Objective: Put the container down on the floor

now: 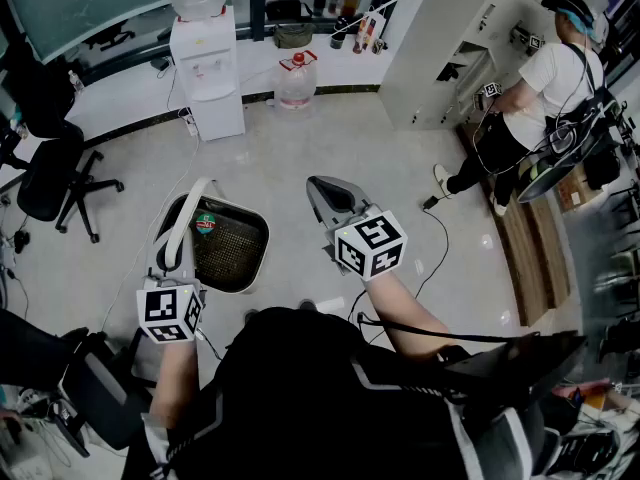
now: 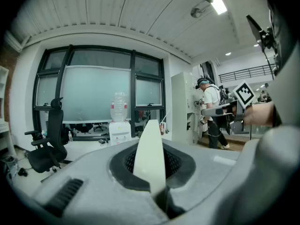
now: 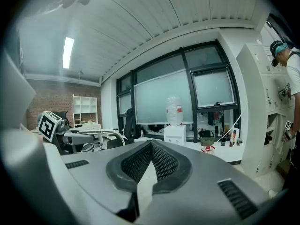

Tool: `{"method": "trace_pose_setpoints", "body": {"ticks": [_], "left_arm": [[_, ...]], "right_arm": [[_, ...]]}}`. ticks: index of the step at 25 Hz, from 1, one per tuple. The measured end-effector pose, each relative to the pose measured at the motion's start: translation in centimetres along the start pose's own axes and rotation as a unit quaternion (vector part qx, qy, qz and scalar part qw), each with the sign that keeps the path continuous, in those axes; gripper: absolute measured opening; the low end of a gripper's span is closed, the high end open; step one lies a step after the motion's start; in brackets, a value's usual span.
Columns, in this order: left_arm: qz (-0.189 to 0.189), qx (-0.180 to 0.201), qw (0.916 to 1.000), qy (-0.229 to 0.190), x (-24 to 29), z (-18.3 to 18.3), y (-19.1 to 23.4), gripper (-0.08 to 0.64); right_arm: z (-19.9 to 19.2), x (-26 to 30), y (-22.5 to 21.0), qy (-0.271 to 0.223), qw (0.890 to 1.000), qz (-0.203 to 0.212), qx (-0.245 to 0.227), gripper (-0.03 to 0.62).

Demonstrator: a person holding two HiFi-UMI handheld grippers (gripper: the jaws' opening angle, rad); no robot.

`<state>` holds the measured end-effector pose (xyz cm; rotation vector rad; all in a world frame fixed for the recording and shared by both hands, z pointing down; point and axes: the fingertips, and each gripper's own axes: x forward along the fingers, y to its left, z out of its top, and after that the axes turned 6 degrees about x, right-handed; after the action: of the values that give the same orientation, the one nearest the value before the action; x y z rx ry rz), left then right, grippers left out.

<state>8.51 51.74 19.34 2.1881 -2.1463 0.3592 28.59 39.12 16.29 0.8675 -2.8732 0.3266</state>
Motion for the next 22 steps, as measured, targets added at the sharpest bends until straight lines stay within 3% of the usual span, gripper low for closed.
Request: {"method": "trace_pose_setpoints", "body": {"ticks": [11, 22], "left_arm": [[-0.001, -0.002, 1.0000, 0.002, -0.5, -0.7, 0.8, 0.014], [-0.005, -0.005, 1.0000, -0.002, -0.2, -1.0, 2.9, 0.014]], "right_arm": [[-1.1, 0.7, 1.3, 0.011, 1.000, 0.004, 0.000, 0.008], [-1.0, 3.1, 3.9, 0.012, 0.999, 0.034, -0.011, 0.009]]}}
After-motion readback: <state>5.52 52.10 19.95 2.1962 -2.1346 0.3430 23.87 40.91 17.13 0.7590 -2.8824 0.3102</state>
